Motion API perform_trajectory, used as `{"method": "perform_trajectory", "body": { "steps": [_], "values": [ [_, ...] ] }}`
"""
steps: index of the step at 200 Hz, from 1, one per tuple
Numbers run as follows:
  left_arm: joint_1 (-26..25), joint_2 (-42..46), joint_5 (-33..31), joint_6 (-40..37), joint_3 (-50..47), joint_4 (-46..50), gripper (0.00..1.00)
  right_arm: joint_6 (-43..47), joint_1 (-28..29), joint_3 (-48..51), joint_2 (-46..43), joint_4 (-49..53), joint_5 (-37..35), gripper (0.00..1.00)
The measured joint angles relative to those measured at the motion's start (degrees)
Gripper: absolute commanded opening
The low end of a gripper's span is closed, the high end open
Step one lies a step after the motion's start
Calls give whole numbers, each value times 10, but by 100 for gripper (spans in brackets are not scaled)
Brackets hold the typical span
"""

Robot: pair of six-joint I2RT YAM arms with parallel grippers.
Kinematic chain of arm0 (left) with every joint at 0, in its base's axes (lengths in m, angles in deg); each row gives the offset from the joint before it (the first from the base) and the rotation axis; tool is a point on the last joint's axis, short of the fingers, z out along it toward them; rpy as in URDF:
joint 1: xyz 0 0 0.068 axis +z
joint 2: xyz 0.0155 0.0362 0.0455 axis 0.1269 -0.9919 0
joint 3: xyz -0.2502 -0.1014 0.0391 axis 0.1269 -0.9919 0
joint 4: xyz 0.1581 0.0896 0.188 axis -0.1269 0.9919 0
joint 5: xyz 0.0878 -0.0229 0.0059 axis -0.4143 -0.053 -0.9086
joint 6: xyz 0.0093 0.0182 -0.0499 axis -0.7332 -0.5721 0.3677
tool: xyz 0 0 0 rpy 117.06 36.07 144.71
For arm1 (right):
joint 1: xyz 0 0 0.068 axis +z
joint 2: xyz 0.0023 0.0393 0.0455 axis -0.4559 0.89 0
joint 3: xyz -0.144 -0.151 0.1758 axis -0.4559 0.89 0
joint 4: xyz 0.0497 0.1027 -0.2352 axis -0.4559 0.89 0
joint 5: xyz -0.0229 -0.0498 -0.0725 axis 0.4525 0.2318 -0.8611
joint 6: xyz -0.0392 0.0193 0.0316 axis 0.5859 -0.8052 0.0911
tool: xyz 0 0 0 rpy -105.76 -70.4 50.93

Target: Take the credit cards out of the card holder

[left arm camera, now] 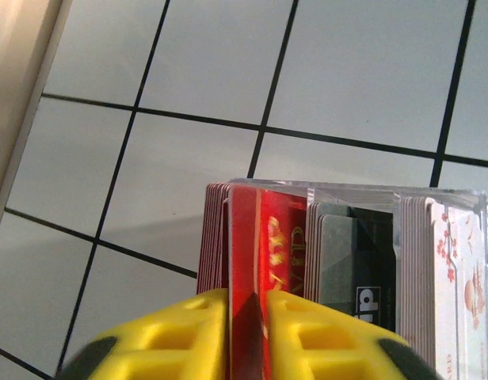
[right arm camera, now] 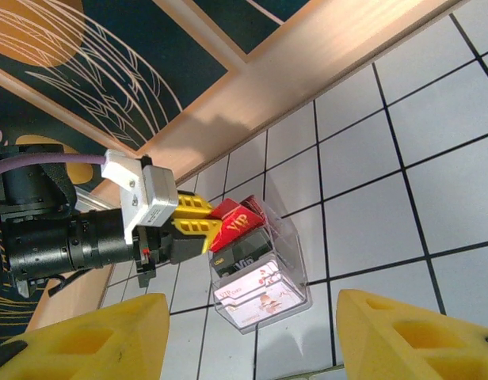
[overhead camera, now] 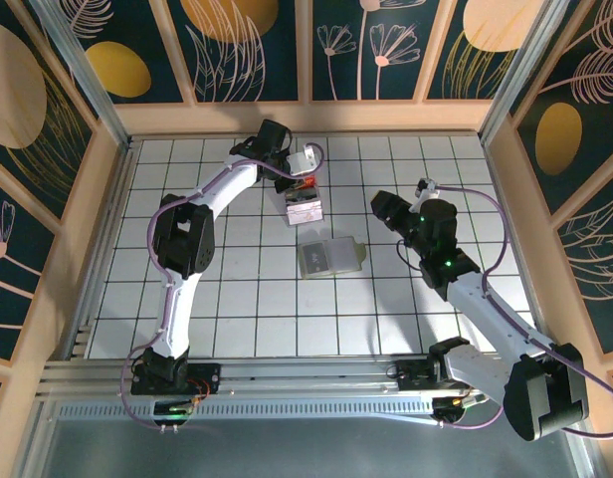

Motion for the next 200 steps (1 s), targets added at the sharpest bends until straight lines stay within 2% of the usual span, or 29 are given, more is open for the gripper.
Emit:
{"method": "perform_trajectory", "body": {
  "steps": [78,114,131,151,200],
  "values": [
    [1,0,-12,3,0,0,24,0,3,0,0,0,-1,57],
    [1,0,-15,21,2,-2,34,3,10,0,0,1,-14,56],
    [1,4,-16,30,1,-3,43,5,18,0,0,5,-23,57],
    [1,37,-16,39,-33,-23,49,10,29,0,0,13,-36,57],
    [1,213,-22,76,-214,-150,96,38,71,-21,10,43,-85,60]
  ]
}}
